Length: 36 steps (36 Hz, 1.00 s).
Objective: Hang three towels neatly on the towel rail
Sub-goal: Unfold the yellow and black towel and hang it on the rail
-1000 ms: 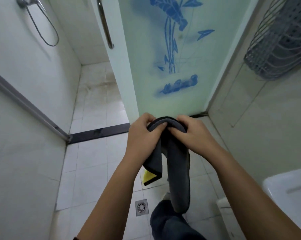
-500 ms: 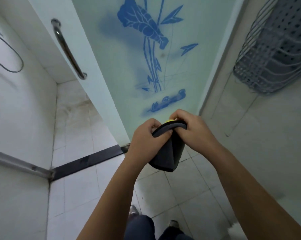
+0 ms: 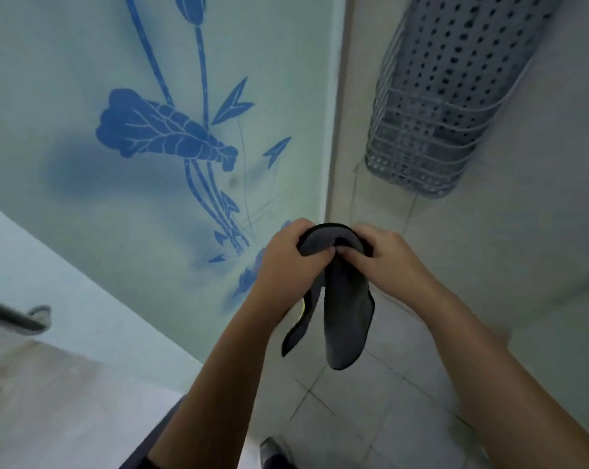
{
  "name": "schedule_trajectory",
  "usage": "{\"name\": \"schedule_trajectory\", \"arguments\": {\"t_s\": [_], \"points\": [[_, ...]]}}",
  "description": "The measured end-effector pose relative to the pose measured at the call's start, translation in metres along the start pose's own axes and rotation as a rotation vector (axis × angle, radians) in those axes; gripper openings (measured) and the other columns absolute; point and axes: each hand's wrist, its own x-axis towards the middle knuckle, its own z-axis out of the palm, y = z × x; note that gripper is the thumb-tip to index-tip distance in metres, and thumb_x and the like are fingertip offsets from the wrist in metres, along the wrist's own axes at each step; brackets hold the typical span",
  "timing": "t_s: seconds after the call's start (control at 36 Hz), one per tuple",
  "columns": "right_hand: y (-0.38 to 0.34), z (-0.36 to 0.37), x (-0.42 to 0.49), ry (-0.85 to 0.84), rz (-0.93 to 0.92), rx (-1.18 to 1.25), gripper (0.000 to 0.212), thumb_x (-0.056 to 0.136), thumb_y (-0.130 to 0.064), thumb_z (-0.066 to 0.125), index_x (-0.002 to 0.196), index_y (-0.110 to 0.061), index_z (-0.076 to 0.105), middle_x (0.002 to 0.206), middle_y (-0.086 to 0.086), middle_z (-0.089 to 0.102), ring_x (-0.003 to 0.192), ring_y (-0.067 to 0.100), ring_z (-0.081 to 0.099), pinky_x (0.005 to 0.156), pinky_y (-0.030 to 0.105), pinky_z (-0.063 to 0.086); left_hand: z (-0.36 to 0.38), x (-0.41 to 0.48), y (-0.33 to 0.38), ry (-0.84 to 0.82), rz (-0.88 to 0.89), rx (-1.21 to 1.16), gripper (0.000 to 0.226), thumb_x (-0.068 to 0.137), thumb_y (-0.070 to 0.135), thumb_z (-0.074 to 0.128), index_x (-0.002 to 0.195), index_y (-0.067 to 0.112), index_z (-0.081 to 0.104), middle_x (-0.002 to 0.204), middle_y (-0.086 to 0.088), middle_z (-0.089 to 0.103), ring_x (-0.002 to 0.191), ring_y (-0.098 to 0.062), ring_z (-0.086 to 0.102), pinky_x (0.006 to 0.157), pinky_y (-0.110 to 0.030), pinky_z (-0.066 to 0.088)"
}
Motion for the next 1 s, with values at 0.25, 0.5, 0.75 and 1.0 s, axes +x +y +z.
{"name": "schedule_trajectory", "arguments": {"t_s": [0.25,0.5,0.75,1.0], "points": [[-0.021,-0.02,0.022,0.222,0.063,0.295,0.02,0.08,0.005,0.056,0.092,-0.011,0.059,0.088,0.005,0.063,0.085,0.018,0.06,0.073,0.029,0.047,0.003,0.059,0.02,-0.217,0.039,-0.178,0.026,0.079,0.004,0.062,0.074,0.028,0.058,0.069,0.009,0.061,0.057,0.008,0.058,0.053,-0.008,0.045],[-0.032,-0.062,0.064,0.368,-0.041,0.497,0.015,0.087,-0.012,0.058,0.092,-0.026,0.059,0.09,-0.007,0.065,0.085,0.003,0.061,0.077,0.019,0.05,0.003,0.122,0.056,-0.34,0.074,-0.442,0.02,0.087,0.005,0.055,0.088,0.023,0.064,0.084,0.004,0.069,0.079,-0.005,0.065,0.072,-0.021,0.052],[-0.039,-0.119,0.109,0.527,-0.215,0.322,0.008,0.08,-0.023,0.068,0.081,-0.031,0.065,0.077,-0.011,0.067,0.072,-0.001,0.06,0.067,0.022,0.049,0.011,0.17,0.103,-0.381,0.118,-0.595,0.013,0.086,-0.002,0.054,0.092,0.01,0.052,0.068,0.001,0.071,0.062,-0.008,0.067,0.055,-0.017,0.052],[-0.034,-0.183,0.139,0.72,-0.285,0.263,0.034,0.079,-0.019,0.069,0.052,-0.036,0.058,0.054,-0.017,0.052,0.056,-0.002,0.048,0.057,0.015,0.039,0.032,0.215,0.129,-0.596,0.062,-0.401,0.018,0.082,0.007,0.064,0.099,0.012,0.065,0.087,-0.001,0.075,0.081,-0.013,0.071,0.064,-0.018,0.053]]}}
